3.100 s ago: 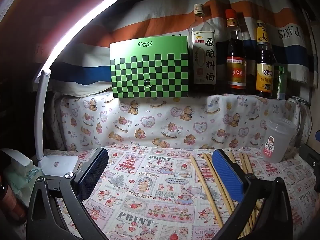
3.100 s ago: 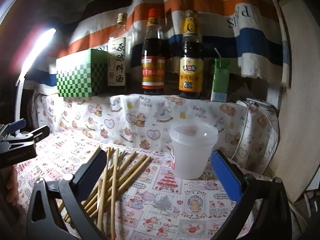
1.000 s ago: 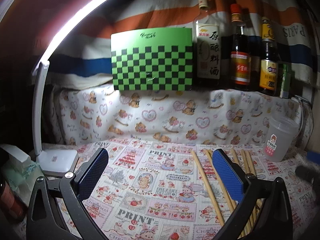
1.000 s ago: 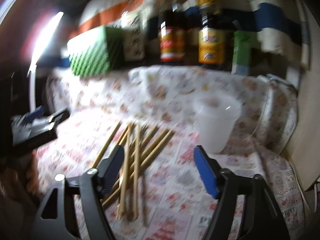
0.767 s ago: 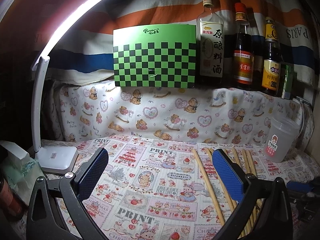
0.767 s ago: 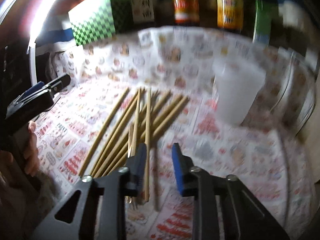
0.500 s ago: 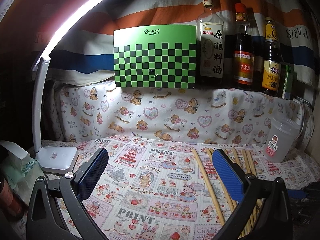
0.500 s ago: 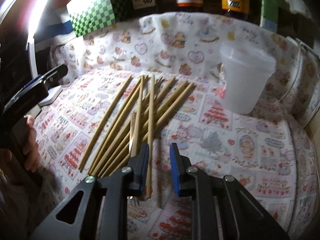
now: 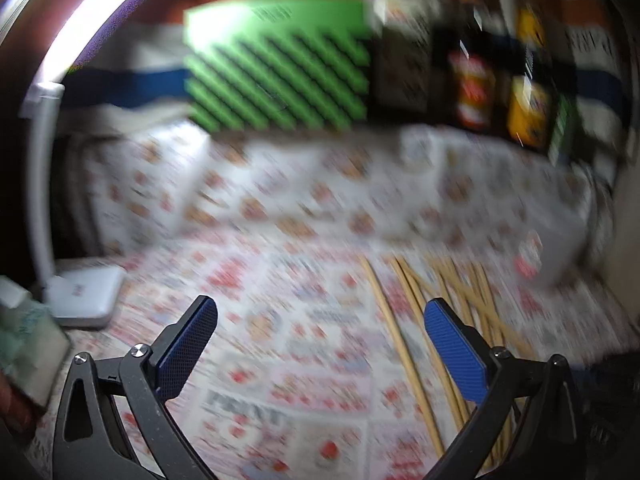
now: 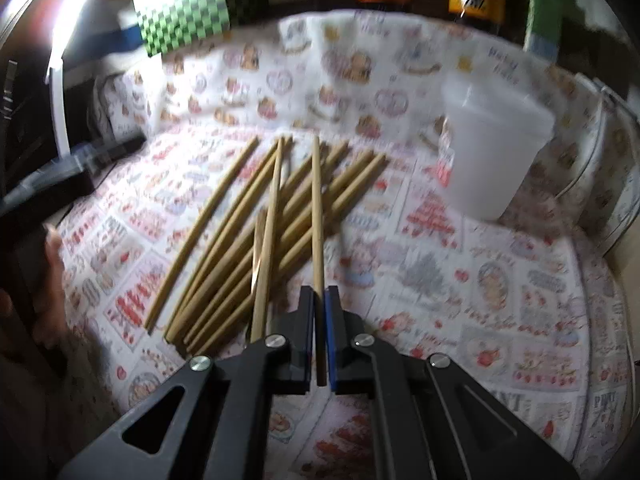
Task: Organize utensils
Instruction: 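Grasp a bamboo chopstick with the left tool while the right tool grasps another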
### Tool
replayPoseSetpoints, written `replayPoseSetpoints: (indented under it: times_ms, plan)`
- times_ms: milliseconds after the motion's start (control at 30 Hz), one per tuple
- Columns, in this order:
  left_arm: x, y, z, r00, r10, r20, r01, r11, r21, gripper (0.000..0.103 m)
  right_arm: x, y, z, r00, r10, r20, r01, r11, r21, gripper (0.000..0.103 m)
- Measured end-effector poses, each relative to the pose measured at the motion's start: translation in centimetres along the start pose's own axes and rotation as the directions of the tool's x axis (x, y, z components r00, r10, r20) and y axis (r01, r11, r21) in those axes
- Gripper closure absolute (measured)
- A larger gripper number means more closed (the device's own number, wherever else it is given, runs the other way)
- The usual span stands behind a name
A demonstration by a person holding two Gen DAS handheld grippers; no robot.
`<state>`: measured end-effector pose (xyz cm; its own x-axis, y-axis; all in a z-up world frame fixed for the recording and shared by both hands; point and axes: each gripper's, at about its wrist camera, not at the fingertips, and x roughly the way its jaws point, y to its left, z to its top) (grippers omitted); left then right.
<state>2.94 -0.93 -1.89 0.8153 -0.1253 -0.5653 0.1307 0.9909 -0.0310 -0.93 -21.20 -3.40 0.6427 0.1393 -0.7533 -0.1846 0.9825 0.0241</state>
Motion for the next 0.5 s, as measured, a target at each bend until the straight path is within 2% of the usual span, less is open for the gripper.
replayPoseSetpoints:
  times_ms: [67,100,133,167,233,333,433,500]
  plan:
    - [1.6,-1.2,-0.5,0.992,-0.05,-0.118,0.056,0.997,0.051,0.026,-0.7,-0.2,0.2,0.999,-0.001,0.033,0.0,1.0,0.013,0.098]
    - [2.3,-1.7,-0.8,0.983,-0.073,-0.169,0.085,0.995,0.061,0.04,-1.1,-0.3,0.3,0.999,0.002,0.054,-0.003,1.0,0.025,0.098]
    - [2.7,-2.2,-1.1,0.972,-0.102,-0.211,0.118,0.991,0.064,0.048,-1.4,-0.5,0.4,0.998,-0.002,0.07,0.0,1.0,0.03,0.098]
    - [3.1,-2.5,-1.3,0.963,-0.124,-0.241,0.144,0.987,0.067,0.05,-1.7,-0.5,0.5,0.996,-0.012,0.084,0.01,0.999,0.032,0.098]
    - [3.2,-3.1,-1.8,0.955,-0.125,-0.271,0.152,0.985,0.08,0.054,-1.9,-0.6,0.6,0.994,-0.04,0.097,0.037,0.999,0.032,0.098]
    - [3.4,-4.1,-2.4,0.939,-0.13,-0.319,0.178,0.976,0.126,0.062,-1.7,-1.2,0.7,0.996,-0.031,0.088,0.025,0.998,0.065,0.098]
    - [2.8,-5.2,-2.9,0.94,-0.137,-0.313,0.199,0.964,0.175,0.077,-2.1,-0.9,0.6,0.992,-0.05,0.116,0.044,0.998,0.053,0.098]
    - [2.5,-5.8,-3.1,0.94,-0.141,-0.311,0.208,0.959,0.193,0.079,-2.5,-0.7,0.5,0.987,-0.059,0.15,0.053,0.998,0.046,0.098]
